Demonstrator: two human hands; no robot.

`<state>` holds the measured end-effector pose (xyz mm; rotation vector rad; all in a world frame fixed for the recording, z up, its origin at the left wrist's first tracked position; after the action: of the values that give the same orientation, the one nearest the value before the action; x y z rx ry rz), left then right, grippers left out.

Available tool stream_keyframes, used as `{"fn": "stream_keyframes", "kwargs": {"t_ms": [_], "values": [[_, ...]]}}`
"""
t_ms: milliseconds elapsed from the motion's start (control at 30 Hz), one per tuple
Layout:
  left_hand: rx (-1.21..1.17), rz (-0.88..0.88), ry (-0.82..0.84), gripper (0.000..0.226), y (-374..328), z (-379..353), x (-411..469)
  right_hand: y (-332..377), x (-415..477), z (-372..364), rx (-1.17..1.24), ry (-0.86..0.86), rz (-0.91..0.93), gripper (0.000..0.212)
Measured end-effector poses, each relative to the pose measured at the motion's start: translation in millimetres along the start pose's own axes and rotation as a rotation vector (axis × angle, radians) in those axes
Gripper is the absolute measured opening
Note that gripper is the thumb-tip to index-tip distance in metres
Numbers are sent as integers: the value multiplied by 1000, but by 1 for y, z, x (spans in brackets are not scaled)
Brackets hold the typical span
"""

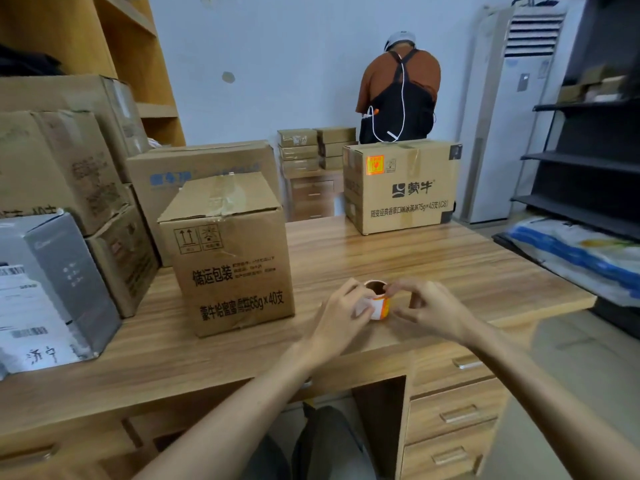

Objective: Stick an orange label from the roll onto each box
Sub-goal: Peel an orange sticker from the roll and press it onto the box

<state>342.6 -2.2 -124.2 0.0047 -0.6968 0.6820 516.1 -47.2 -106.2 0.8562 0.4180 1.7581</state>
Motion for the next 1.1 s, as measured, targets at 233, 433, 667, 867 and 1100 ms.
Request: {"fn": "stream_keyframes", "kwargs": {"t_ms": [233, 433, 667, 867, 1100], "values": [[-25, 17, 60, 10, 11, 9, -5, -1, 8, -13, -37, -15, -7, 25], [38, 47, 160, 17, 26, 17, -1, 3, 12, -20, -16, -66, 13, 21], [66, 76, 231, 20, 32, 20, -2, 1, 16, -32, -23, -140, -29, 12], [1, 133, 205, 17, 36, 21, -3, 21, 9, -42, -240, -316, -1, 21], [-60, 167, 187, 17, 38, 26, -6, 40, 2, -61, -300, -253, 85, 22]]}}
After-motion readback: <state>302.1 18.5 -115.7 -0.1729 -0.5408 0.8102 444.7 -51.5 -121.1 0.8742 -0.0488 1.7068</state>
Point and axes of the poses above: each hand's wrist, its own x-axis towards the middle knuckle, its own z-axis out of the back of the hand, y = z × x, the point moved 5 cm from there along x, towards the middle knuckle, and after that the axes turned 15 degrees about x, right-handed, at the moved point
